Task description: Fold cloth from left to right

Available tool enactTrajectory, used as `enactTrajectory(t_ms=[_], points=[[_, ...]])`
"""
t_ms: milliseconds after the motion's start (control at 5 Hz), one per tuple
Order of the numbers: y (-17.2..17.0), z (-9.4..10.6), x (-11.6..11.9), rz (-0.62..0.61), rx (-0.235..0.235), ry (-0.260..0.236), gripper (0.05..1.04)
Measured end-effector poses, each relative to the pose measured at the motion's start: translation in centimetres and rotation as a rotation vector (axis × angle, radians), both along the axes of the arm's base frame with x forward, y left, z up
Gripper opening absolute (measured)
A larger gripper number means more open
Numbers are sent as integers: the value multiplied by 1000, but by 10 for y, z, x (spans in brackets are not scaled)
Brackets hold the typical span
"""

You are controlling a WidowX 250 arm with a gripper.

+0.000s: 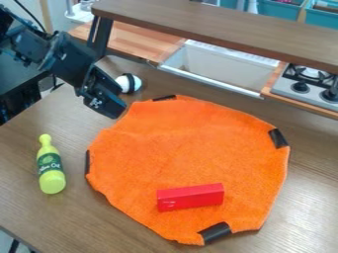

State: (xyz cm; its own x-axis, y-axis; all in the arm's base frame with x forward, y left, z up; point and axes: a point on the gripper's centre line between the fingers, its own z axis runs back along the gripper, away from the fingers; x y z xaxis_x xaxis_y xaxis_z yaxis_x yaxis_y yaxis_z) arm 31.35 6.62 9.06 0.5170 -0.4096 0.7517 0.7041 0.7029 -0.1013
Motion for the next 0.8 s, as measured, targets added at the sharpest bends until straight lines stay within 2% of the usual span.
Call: enactTrajectory(t_ms=[200,400,800], points=[[1,-9,-1,9,-11,29,999],[-6,-13,15,19,46,49,999],[-16,-14,49,109,195,60,999]])
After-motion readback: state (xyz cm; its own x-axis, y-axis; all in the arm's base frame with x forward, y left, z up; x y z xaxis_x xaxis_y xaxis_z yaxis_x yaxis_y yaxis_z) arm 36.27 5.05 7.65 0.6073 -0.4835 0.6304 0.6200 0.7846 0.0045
